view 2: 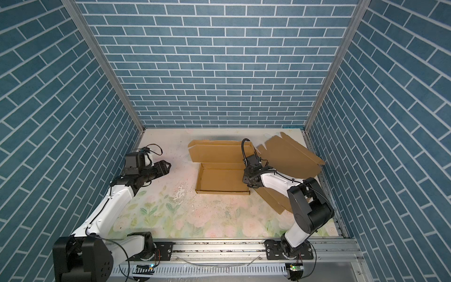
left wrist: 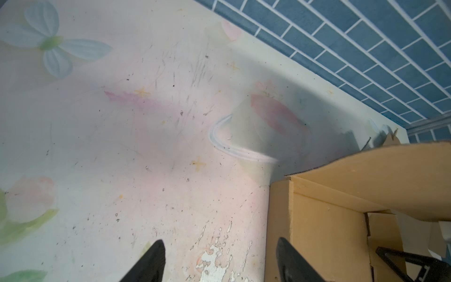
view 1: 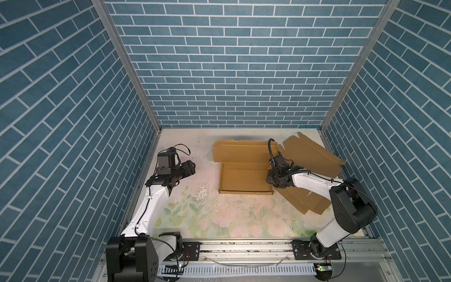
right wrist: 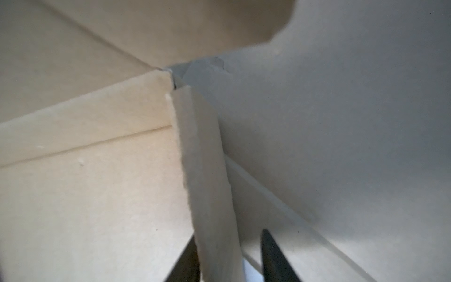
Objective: Fold the paper box
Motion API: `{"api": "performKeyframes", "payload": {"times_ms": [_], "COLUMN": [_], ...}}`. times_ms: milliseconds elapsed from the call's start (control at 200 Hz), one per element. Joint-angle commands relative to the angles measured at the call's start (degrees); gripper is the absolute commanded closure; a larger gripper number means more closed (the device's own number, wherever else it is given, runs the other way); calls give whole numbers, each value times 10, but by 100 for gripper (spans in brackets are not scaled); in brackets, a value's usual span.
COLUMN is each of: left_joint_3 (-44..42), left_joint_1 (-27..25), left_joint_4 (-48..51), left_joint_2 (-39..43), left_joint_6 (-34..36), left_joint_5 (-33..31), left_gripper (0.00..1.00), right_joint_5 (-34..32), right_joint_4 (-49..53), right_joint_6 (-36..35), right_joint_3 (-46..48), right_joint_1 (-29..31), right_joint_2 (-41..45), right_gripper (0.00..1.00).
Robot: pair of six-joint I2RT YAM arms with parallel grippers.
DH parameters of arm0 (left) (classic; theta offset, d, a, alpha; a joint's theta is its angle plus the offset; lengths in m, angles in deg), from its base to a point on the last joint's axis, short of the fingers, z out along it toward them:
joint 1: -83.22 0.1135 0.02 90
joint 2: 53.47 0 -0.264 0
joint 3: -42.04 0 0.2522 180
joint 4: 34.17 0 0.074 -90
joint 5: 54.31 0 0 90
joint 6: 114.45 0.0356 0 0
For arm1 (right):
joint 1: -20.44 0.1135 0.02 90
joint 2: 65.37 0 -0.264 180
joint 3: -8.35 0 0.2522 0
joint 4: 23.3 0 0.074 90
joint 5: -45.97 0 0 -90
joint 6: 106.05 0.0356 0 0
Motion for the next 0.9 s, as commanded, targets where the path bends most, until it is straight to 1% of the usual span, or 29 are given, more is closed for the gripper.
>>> {"api": "performKeyframes", "payload": {"times_ms": [0, 50, 75, 170, 265, 355, 450, 535, 615, 715, 895], "left_joint_3": [11, 15, 17, 27, 30, 33, 36, 54, 74, 117, 163], "left_joint_1": [-2, -2, -2, -2, -2, -2, -2, -2, -3, -14, -22], "left_joint_4": [14, 21, 25, 36, 22, -5, -44, -54, -72, -53, -27], "left_joint_2": [5, 5, 6, 9, 6, -7, -29, -54, -85, -124, -181], "left_joint_6": [43, 57, 66, 93, 113, 116, 114, 123, 127, 150, 189], "left_joint_5": [35, 48, 56, 77, 113, 151, 181, 190, 207, 218, 240], "left_gripper": [27, 28, 28, 29, 29, 29, 30, 30, 30, 28, 28], "right_joint_5": [66, 80, 104, 143, 167, 192, 198, 192, 181, 187, 229], "right_joint_4": [4, 12, 19, 57, 102, 146, 186, 210, 219, 223, 163], "right_joint_6": [-64, -83, -93, -138, -188, -245, -303, -355, -385, -404, -429], "right_joint_3": [7, 6, 3, -9, -27, -57, -99, -139, -173, -210, -222], "right_joint_1": [-14, -24, -29, -49, -70, -97, -120, -123, -125, -133, -157], "right_joint_2": [50, 69, 79, 119, 163, 184, 182, 169, 148, 118, 93], "right_gripper": [48, 45, 44, 40, 36, 35, 35, 35, 33, 32, 32]}}
